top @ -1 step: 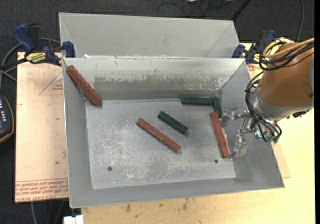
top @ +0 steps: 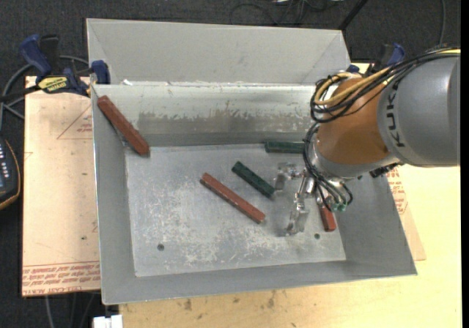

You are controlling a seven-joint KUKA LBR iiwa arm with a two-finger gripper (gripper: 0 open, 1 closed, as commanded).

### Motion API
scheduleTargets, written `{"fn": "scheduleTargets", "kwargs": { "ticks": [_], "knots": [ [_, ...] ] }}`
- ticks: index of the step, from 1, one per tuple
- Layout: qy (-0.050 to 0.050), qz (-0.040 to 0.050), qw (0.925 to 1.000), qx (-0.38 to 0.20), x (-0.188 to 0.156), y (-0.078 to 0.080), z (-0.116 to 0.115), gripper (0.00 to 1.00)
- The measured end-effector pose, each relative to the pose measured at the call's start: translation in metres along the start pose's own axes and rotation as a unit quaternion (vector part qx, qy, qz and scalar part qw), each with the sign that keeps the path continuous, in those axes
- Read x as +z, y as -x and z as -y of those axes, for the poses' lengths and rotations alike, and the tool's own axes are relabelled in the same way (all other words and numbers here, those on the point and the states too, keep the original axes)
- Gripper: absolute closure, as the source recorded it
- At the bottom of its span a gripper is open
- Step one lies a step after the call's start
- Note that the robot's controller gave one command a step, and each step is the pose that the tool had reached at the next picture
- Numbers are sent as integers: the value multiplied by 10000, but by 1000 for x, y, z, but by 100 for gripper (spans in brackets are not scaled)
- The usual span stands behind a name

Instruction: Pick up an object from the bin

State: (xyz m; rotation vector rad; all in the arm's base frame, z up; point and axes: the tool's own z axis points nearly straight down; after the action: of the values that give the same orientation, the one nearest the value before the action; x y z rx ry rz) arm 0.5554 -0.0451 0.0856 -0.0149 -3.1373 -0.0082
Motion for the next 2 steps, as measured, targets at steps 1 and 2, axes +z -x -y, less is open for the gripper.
{"fn": "scheduleTargets", "kwargs": {
  "ticks": [1, 2],
  "knots": [
    [-5, 39, 9997, 238, 1, 15, -52, 0],
    [-5, 36, 9925, 1223, 2, 26, -105, 0]
  ]
}}
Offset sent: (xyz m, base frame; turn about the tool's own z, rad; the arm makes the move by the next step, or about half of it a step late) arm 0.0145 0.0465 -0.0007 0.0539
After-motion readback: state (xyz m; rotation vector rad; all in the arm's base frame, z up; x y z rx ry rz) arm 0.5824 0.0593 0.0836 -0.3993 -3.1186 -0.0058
